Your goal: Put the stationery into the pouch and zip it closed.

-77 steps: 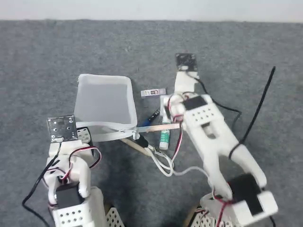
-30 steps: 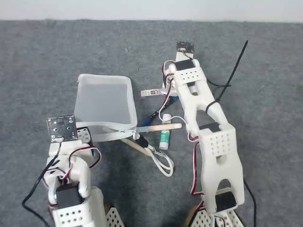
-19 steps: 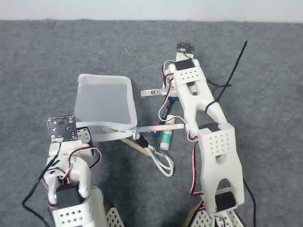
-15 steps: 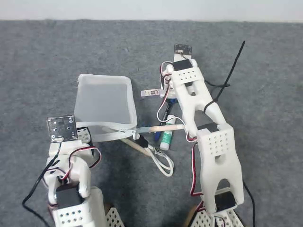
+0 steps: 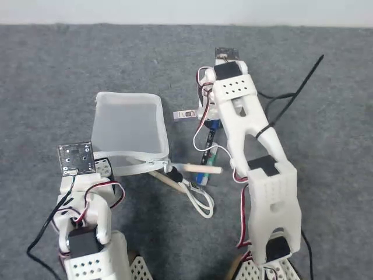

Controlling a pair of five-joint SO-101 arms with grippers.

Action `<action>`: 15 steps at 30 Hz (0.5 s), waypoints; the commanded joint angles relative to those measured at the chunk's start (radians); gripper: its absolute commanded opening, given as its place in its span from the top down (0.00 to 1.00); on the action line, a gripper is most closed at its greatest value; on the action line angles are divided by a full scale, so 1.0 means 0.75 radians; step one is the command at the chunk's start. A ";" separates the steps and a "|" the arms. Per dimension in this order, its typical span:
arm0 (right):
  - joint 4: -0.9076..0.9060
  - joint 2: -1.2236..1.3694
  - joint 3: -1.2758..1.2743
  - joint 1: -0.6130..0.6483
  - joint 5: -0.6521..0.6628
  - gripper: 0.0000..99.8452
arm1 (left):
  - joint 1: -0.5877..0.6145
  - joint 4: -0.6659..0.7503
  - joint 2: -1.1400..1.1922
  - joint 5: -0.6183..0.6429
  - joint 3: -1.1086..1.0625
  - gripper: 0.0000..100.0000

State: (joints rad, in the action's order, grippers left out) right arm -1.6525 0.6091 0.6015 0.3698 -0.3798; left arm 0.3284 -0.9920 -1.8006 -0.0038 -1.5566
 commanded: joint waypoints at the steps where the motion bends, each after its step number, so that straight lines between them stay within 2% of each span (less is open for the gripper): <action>1: -0.105 -0.191 0.065 0.011 0.104 0.99 | 0.006 -0.002 -0.012 0.033 0.095 0.99; 7: -0.175 -0.287 0.041 0.009 0.137 0.99 | 0.006 -0.004 -0.012 0.033 0.095 0.99; 15: -0.114 -0.574 -0.280 0.124 0.141 0.99 | 0.006 -0.004 -0.012 0.033 0.095 0.99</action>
State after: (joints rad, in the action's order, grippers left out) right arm -1.7476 0.3376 0.4450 0.4266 -0.2877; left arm 0.3284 -0.9920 -1.8006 -0.0038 -1.5566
